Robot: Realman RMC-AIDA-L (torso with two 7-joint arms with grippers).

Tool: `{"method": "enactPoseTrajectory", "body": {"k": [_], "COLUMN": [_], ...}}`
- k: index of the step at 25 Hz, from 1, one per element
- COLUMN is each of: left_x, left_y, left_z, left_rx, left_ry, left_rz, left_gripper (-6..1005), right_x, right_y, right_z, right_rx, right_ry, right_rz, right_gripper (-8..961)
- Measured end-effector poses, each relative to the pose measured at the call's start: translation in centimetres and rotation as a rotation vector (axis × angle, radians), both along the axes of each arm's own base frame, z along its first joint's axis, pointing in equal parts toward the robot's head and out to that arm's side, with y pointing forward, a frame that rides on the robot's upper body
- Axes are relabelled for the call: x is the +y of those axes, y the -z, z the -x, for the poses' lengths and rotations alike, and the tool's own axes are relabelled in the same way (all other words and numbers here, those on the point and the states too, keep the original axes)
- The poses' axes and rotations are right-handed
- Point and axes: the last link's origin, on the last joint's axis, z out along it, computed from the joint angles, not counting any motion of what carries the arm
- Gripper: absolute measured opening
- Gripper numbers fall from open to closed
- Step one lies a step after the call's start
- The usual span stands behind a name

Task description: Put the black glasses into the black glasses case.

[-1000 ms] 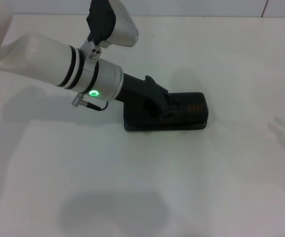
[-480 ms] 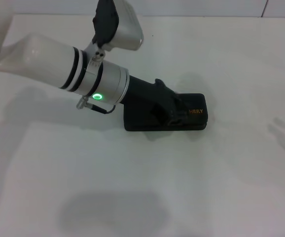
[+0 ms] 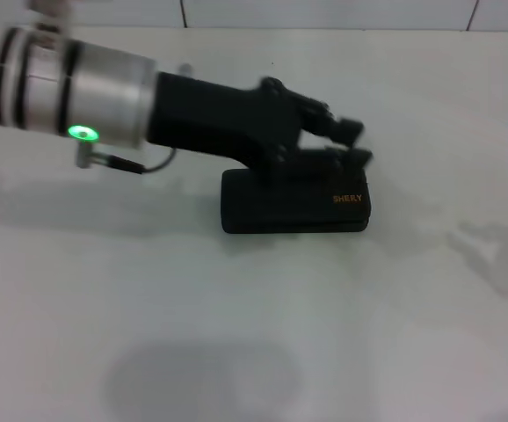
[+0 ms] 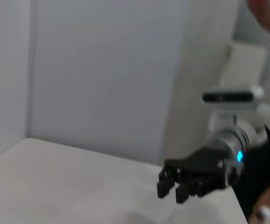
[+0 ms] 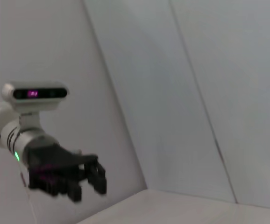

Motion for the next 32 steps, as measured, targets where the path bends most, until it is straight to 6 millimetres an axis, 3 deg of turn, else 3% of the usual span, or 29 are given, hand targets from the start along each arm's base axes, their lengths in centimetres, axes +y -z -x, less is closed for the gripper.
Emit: {"method": "enactPoseTrajectory", "body": {"k": [5, 7, 11, 16, 32], "left_x": [1.1, 1.6, 2.5, 2.8, 2.4], "left_y": [-0.6, 0.2, 2.8, 5.4, 7.3], "left_z": [3.4, 4.7, 6.9, 7.9, 8.6], "left_rx": [-0.05, -0.035, 0.066, 0.179, 0.274], "left_ry": [-0.136, -0.166, -0.222, -0.241, -0.222], "left_rz": [-0.063, -0.115, -0.191, -0.178, -0.164], "left_gripper": [336, 340, 349, 341, 342], "right_x": [4.6, 7.5, 9.6, 10.0, 8.6], "right_y": [2.1, 3.7, 6.0, 7.1, 6.6], "right_z": [1.8, 3.2, 4.8, 5.6, 4.3], "right_rx": [-0.002, -0.066, -0.164, -0.192, -0.149], "right_ry": [-0.005, -0.012, -0.044, -0.074, -0.033], "right_rz": [-0.014, 0.013, 0.074, 0.104, 0.084], "right_gripper": [251, 254, 242, 228, 229]}}
